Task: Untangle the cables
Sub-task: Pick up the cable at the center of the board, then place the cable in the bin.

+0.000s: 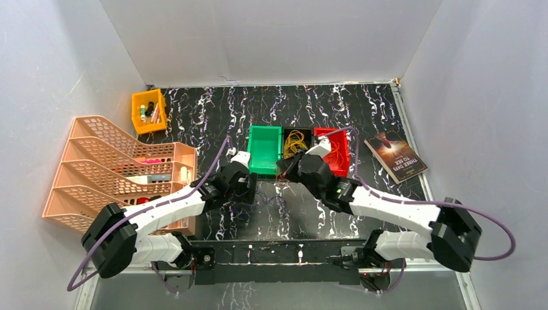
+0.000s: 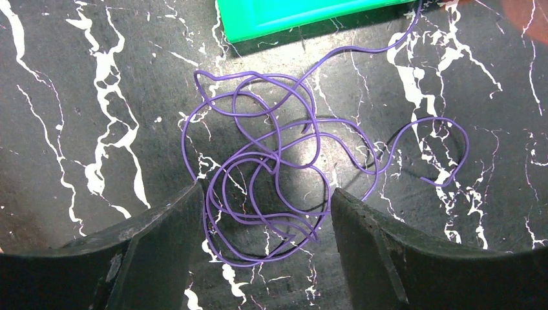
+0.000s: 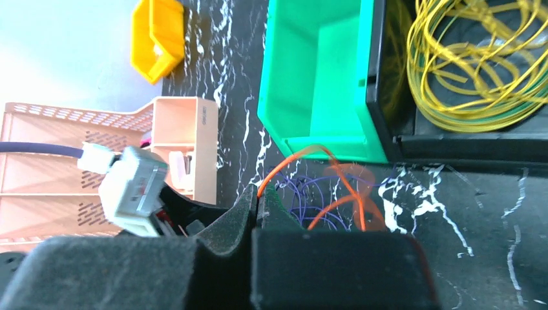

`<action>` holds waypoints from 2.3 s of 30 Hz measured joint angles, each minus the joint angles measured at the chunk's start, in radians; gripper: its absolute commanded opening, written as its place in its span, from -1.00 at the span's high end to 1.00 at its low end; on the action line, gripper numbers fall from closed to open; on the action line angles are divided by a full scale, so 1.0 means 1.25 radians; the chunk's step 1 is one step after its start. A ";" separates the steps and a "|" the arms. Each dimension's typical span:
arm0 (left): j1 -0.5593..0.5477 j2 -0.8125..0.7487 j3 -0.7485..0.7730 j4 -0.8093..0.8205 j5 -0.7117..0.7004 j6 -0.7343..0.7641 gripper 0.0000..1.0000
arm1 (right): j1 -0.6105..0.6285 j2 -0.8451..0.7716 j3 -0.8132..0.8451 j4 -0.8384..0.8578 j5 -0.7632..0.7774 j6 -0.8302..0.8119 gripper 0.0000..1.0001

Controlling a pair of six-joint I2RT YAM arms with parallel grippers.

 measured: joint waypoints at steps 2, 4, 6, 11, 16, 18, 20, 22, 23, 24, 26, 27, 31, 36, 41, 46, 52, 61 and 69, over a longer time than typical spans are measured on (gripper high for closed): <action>0.000 0.009 0.004 0.000 -0.001 0.003 -0.40 | 0.000 -0.052 0.000 -0.024 0.024 -0.031 1.00; 0.000 0.014 0.005 0.000 -0.002 0.005 -0.40 | 0.000 -0.086 0.000 -0.049 0.047 -0.056 1.00; 0.000 0.015 0.005 0.000 -0.001 0.007 -0.41 | 0.000 -0.115 0.000 -0.075 0.071 -0.083 1.00; 0.000 0.015 0.005 0.000 -0.001 0.007 -0.40 | 0.000 -0.173 0.002 -0.125 0.117 -0.171 1.00; 0.000 0.020 0.007 0.000 -0.001 0.007 -0.40 | 0.000 -0.204 0.043 -0.167 0.142 -0.284 1.00; 0.000 0.027 0.011 0.000 -0.001 0.008 -0.40 | 0.000 -0.205 0.073 -0.181 0.138 -0.345 1.00; 0.000 0.032 0.013 0.000 -0.001 0.010 -0.40 | 0.000 -0.202 0.099 -0.185 0.126 -0.401 1.00; 0.000 0.035 0.016 0.000 -0.001 0.010 -0.40 | 0.000 -0.195 0.118 -0.184 0.116 -0.453 1.00; 0.000 0.037 0.018 0.000 -0.001 0.011 -0.40 | 0.000 -0.191 0.124 -0.184 0.111 -0.480 1.00; 0.000 0.038 0.019 0.000 -0.001 0.013 -0.40 | 0.000 -0.185 0.128 -0.184 0.105 -0.507 1.00; 0.000 0.038 0.020 0.001 -0.001 0.013 -0.40 | 0.000 -0.168 0.134 -0.190 0.098 -0.549 1.00; 0.000 0.038 0.020 0.001 -0.001 0.013 -0.40 | 0.000 -0.156 0.139 -0.195 0.095 -0.569 1.00; 0.000 0.038 0.020 0.001 -0.001 0.012 -0.40 | -0.021 -0.132 0.143 -0.229 0.049 -0.611 1.00; 0.000 0.038 0.021 0.001 -0.001 0.012 -0.40 | -0.102 -0.135 0.144 -0.235 -0.020 -0.624 1.00; 0.000 0.047 0.021 0.009 0.002 0.013 -0.40 | -0.168 -0.106 0.191 -0.267 -0.075 -0.632 1.00; 0.000 0.059 0.021 0.016 0.006 0.013 -0.40 | -0.200 -0.059 0.240 -0.288 -0.154 -0.659 1.00; 0.000 0.059 0.021 0.022 0.011 0.012 -0.40 | -0.199 -0.095 0.196 -0.279 -0.203 -0.670 1.00; 0.000 0.059 0.021 0.024 0.014 0.009 -0.40 | -0.199 -0.198 0.131 -0.245 -0.235 -0.694 1.00; 0.000 0.062 0.021 0.023 0.015 0.009 -0.40 | -0.200 -0.204 0.149 -0.271 -0.161 -0.703 1.00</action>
